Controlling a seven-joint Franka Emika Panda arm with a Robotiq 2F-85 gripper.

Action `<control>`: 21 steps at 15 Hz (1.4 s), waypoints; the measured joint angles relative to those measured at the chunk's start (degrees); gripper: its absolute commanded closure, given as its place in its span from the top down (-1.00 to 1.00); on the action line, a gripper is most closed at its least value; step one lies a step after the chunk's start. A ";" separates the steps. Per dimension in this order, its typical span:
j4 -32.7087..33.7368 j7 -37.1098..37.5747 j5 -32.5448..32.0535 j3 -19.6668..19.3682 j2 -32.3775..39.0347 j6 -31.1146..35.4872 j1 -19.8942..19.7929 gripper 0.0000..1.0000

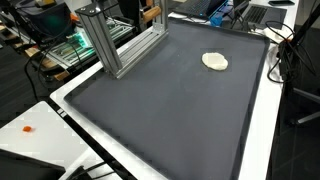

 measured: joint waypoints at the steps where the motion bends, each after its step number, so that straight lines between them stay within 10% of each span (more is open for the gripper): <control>1: 0.28 -0.06 -0.17 0.00 0.02 0.00 -0.04 1.00; 21: 18.51 25.62 -5.89 2.17 27.51 17.85 -7.92 1.00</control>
